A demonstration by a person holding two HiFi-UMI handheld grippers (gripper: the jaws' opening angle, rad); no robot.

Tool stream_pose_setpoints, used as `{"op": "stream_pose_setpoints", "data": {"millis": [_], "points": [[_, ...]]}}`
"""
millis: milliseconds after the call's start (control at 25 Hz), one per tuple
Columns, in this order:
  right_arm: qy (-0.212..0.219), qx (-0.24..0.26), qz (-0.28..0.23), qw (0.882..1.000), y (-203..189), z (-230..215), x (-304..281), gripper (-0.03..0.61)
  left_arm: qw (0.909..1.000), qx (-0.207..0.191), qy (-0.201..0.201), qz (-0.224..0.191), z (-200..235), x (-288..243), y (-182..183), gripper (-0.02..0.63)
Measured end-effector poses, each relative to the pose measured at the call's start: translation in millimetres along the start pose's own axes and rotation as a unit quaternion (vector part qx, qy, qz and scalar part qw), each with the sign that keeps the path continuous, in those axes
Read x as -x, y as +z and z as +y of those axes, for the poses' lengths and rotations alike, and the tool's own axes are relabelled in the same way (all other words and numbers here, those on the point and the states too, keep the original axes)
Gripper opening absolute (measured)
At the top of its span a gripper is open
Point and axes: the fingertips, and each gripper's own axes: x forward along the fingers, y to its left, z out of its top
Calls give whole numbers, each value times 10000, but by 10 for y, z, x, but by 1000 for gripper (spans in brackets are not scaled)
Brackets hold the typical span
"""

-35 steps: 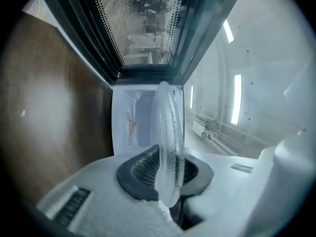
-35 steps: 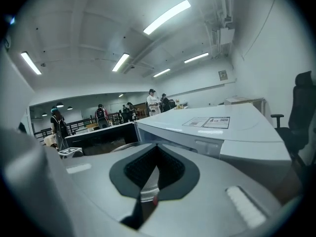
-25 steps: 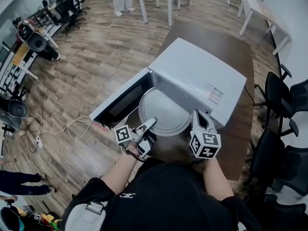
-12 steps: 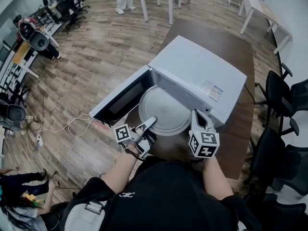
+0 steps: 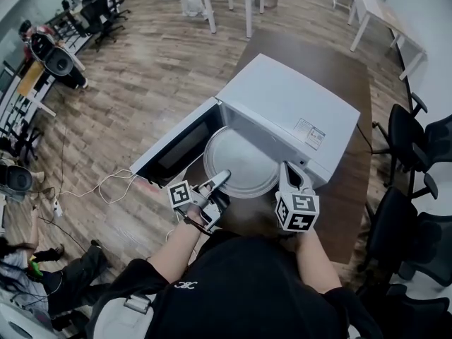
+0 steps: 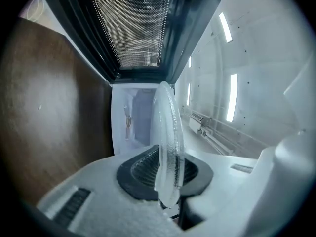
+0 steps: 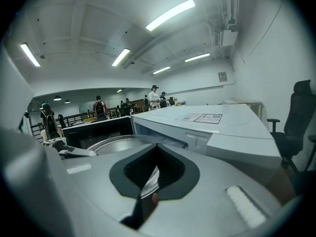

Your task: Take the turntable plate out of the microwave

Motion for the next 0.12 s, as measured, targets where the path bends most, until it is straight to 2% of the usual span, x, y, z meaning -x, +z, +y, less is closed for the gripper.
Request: {"op": "stream_pose_setpoints", "data": {"millis": [120], "points": [[6,31,-3,10000,2,7,14,8,10000,-24,-17,12,-3,5,-2,37]]}}
